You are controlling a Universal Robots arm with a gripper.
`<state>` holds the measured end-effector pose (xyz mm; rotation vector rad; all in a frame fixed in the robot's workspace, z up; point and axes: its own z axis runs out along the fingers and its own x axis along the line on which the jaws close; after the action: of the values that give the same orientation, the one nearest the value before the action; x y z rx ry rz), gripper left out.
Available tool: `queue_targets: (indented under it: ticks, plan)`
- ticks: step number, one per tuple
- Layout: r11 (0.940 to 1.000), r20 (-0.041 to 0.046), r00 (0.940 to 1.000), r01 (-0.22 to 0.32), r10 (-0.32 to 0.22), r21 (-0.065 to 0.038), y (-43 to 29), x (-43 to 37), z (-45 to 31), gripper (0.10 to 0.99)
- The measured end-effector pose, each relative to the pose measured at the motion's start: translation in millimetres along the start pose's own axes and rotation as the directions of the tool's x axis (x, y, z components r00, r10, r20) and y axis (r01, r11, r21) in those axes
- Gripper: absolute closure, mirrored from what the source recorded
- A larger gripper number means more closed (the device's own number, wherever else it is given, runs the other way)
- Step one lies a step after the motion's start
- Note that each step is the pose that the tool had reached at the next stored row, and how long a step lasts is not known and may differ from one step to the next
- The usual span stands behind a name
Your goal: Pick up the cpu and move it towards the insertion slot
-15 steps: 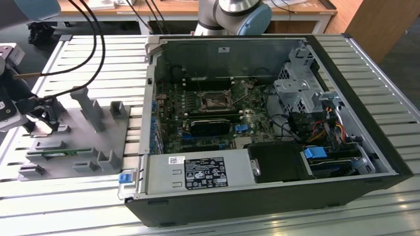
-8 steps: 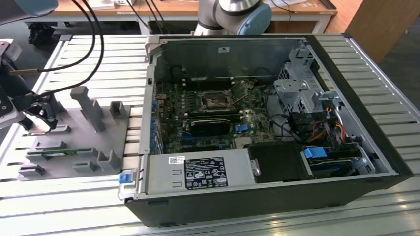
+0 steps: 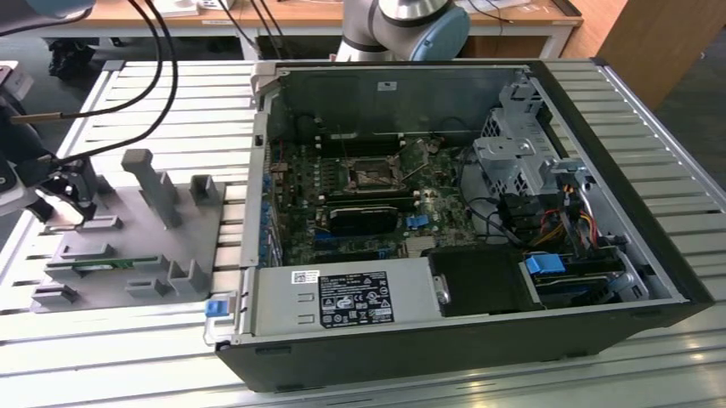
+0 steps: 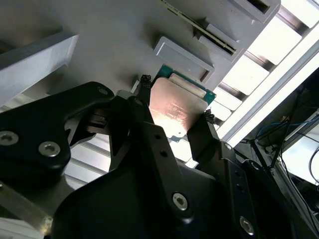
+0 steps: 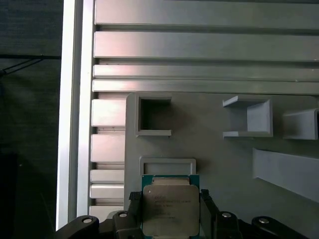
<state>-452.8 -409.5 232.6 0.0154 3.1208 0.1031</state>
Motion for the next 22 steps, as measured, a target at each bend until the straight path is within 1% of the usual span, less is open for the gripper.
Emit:
queue_targets:
  ticks: [7,12,15,22]
  plan:
    - [1.0000,0.0000,1.0000,0.000,0.000,0.000,0.3,-0.1,-4.8,0.541]
    - [1.0000,0.0000,1.0000,0.000,0.000,0.000,0.7,-0.2,-11.0,0.541]
    - [1.0000,0.0001,1.0000,0.000,0.000,0.000,1.1,-0.3,-15.7,0.541]
    - [1.0000,0.0001,1.0000,0.000,0.000,0.000,2.0,-0.6,-30.1,0.541]
